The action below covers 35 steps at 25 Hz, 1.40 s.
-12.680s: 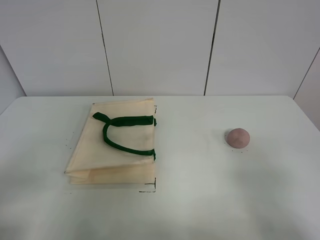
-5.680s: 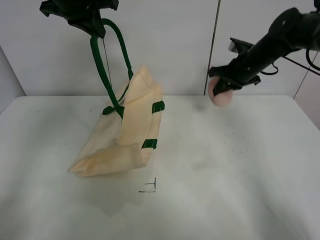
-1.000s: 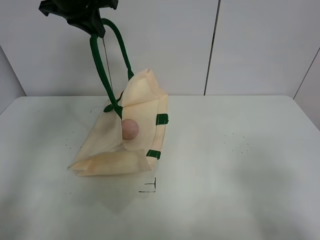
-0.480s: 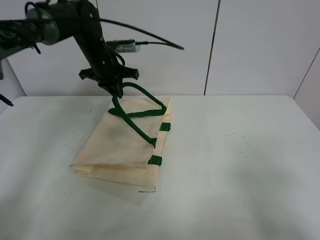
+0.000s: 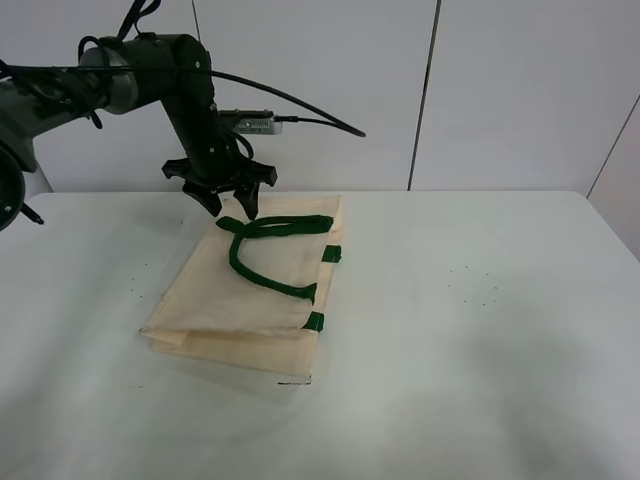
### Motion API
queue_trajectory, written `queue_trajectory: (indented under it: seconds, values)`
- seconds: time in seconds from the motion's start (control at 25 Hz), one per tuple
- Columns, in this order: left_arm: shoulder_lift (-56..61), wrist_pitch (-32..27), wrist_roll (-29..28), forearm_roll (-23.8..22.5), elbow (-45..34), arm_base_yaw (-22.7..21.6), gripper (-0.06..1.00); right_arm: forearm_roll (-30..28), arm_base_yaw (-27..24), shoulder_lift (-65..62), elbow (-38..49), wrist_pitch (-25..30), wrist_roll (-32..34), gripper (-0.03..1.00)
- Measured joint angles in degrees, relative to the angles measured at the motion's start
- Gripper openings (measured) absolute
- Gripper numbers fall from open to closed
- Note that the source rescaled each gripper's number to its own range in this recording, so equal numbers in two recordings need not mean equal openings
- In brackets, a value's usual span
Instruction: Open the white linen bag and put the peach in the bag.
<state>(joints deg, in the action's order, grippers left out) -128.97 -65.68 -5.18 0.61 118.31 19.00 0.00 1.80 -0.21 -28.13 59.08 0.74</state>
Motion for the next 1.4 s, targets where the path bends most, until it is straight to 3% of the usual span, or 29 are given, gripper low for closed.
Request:
queue_trajectory:
  seconds: [0.28,0.72,0.88,1.12,1.4]
  values:
    - [0.0,-1.1,-0.7,-1.3,0.0,-2.0,0.89,0.0,0.0,0.0,0.0,0.0,0.0,1.0]
    - [0.0,-1.8,0.8,-1.6,0.0,-18.1,0.89,0.0,0.0,0.0,0.0,0.0,0.0,1.0]
    - [0.7,-1.8,0.9,-1.6,-1.0,-20.6,0.89,0.0,0.0,0.0,0.0,0.0,0.0,1.0]
    - [10.0,-1.8,1.7,-1.5,-8.5,-20.6,0.89,0.0,0.0,0.0,0.0,0.0,0.0,1.0]
    - [30.7,-1.9,1.7,-1.4,-26.4,-20.6,0.89,0.0,0.0,0.0,0.0,0.0,0.0,1.0]
